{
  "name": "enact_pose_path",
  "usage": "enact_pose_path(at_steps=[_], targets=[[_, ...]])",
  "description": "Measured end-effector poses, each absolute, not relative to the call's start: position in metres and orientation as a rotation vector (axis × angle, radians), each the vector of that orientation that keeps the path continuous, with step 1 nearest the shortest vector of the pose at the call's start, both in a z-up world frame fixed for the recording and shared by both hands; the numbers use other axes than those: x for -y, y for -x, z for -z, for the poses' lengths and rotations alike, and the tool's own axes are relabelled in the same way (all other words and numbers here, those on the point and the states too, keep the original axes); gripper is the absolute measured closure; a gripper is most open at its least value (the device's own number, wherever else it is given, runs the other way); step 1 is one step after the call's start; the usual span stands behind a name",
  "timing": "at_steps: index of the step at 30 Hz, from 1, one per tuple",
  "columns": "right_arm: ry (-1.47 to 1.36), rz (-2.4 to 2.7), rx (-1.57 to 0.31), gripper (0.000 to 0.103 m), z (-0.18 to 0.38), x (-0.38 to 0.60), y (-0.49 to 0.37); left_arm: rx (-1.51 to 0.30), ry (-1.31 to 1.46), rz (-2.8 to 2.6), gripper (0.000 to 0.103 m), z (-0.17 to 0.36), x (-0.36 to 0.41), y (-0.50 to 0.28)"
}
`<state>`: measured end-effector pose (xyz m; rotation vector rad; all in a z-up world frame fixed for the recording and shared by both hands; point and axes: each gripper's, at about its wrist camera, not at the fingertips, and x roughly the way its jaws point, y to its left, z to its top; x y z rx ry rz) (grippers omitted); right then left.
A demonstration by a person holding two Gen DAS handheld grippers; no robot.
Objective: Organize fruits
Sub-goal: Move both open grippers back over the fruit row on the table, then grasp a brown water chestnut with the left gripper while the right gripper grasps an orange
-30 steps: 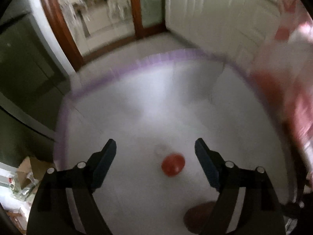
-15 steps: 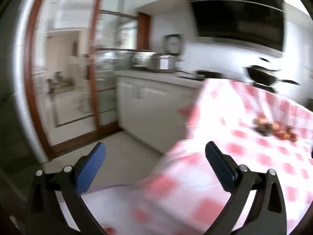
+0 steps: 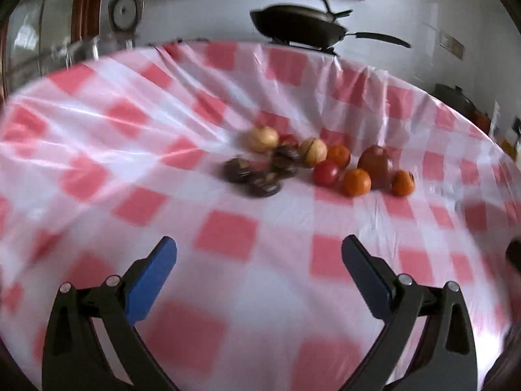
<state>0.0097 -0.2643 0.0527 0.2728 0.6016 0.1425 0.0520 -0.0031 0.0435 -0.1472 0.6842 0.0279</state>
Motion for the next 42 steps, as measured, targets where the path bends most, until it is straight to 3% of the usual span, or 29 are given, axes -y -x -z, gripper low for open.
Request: enact_pose_path(at_steps=[9, 18, 20, 22, 24, 33, 37, 40, 42], targets=[[-0.136, -0.060, -0.752, 0.020, -0.009, 0.255, -0.132, -0.685, 0.357, 0.022, 0.002, -0.033, -0.015, -0.087], [-0.050, -0.013, -0.866, 0.044, 0.007, 0.239, -0.204, -0.775, 0.368, 0.086, 0.002, -0.026, -0.021, -0.095], [-0.023, -0.024, -0.883, 0.053, 0.010, 0.232, -0.215, -0.803, 0.351, 0.057, 0.003, -0.024, -0.025, -0.098], [0.001, -0.028, -0.891, 0.055, 0.012, 0.227, -0.218, -0.838, 0.325, 0.033, 0.006, -0.023, -0.029, -0.103], [0.001, -0.045, -0.885, 0.064, 0.011, 0.226, -0.217, -0.867, 0.307, 0.027, 0.012, -0.021, -0.032, -0.108], [-0.230, -0.085, -0.855, 0.064, 0.016, 0.260, -0.217, -0.892, 0.151, -0.020, 0.044, -0.015, -0.023, -0.139], [-0.285, -0.103, -0.848, 0.064, 0.020, 0.269, -0.221, -0.897, 0.092, -0.015, 0.046, -0.013, -0.008, -0.158], [-0.298, -0.109, -0.845, 0.064, 0.020, 0.270, -0.221, -0.896, 0.057, -0.035, 0.060, -0.012, -0.003, -0.165], [-0.312, -0.114, -0.842, 0.064, 0.020, 0.278, -0.216, -0.888, 0.080, -0.008, 0.061, -0.012, -0.007, -0.163]])
